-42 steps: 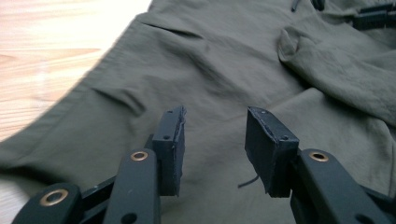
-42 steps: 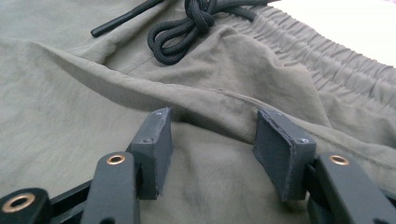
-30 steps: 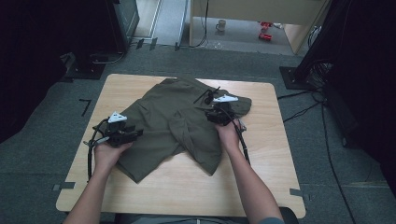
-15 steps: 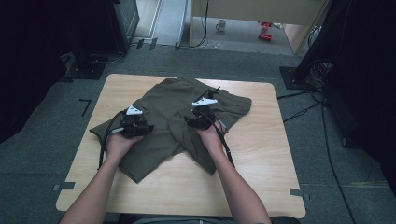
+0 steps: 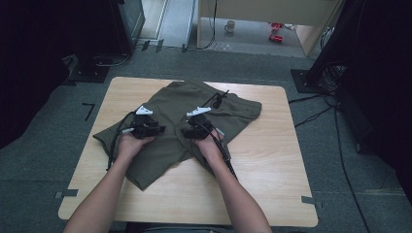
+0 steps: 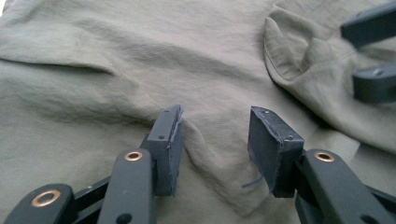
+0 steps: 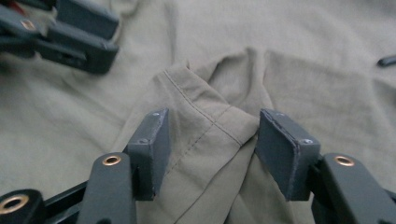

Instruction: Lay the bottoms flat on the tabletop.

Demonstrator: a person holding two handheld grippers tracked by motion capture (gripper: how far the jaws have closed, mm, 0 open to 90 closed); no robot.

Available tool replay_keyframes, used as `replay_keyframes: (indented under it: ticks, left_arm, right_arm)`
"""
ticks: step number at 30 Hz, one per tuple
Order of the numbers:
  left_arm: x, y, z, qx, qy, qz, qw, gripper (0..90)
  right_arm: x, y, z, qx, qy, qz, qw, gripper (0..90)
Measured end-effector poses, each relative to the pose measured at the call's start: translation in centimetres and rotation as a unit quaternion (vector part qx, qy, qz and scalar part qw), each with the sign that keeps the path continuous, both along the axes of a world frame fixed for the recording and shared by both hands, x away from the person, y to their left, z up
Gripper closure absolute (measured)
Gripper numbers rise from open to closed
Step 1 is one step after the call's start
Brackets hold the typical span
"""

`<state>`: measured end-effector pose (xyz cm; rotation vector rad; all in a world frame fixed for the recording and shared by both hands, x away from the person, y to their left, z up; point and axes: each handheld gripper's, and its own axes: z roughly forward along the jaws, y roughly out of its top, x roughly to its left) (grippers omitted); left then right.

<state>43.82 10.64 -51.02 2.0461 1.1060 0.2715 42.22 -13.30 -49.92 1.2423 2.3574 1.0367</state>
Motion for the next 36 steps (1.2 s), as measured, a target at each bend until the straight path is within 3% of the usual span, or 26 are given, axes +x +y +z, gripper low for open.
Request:
replay_keyframes:
  ticks: [3, 7, 9, 11, 17, 26, 30, 33, 36]
  left_arm:
    - [-0.2, -0.2, 0.0, 0.017, -0.011, 0.005, 0.9998, 59.3]
    - [-0.4, -0.2, -0.1, 0.026, -0.025, 0.004, 0.9993, 63.6]
    - [-0.4, -0.1, -0.2, 0.019, -0.023, 0.007, 0.9995, 63.6]
    - [-0.5, 0.1, -0.3, 0.012, -0.023, 0.009, 0.9996, 64.1]
    - [-0.8, 0.2, -0.2, 0.017, -0.021, 0.013, 0.9996, 64.3]
    - [-1.0, 0.9, -0.2, -0.009, -0.001, 0.022, 0.9997, 67.6]
    - [-1.2, 0.9, 0.0, 0.002, 0.000, 0.022, 0.9998, 68.0]
    - [-1.4, 0.4, 0.1, 0.029, -0.011, 0.021, 0.9993, 68.6]
    - [-1.6, 0.2, 0.1, 0.039, -0.017, 0.022, 0.9989, 68.5]
  right_arm:
    - [0.1, 0.0, -0.6, -0.006, 0.014, -0.002, 0.9999, 50.9]
    - [-0.1, -0.2, -0.8, -0.016, 0.005, -0.003, 0.9999, 66.8]
    - [-0.2, -0.4, -0.5, -0.015, 0.008, -0.006, 0.9998, 75.7]
    - [-0.4, -0.7, 0.0, -0.010, 0.007, -0.007, 0.9999, 78.5]
    - [-1.2, -2.2, 1.6, 0.005, -0.004, -0.016, 0.9998, 80.7]
    - [-3.9, -5.2, 3.7, 0.039, -0.021, -0.032, 0.9985, 81.1]
    - [-5.2, -6.4, 3.9, 0.040, -0.033, -0.039, 0.9979, 81.1]
    - [-6.0, -7.7, 4.0, 0.042, -0.034, -0.049, 0.9973, 81.1]
    - [-6.6, -8.9, 4.1, 0.045, -0.034, -0.061, 0.9966, 81.2]
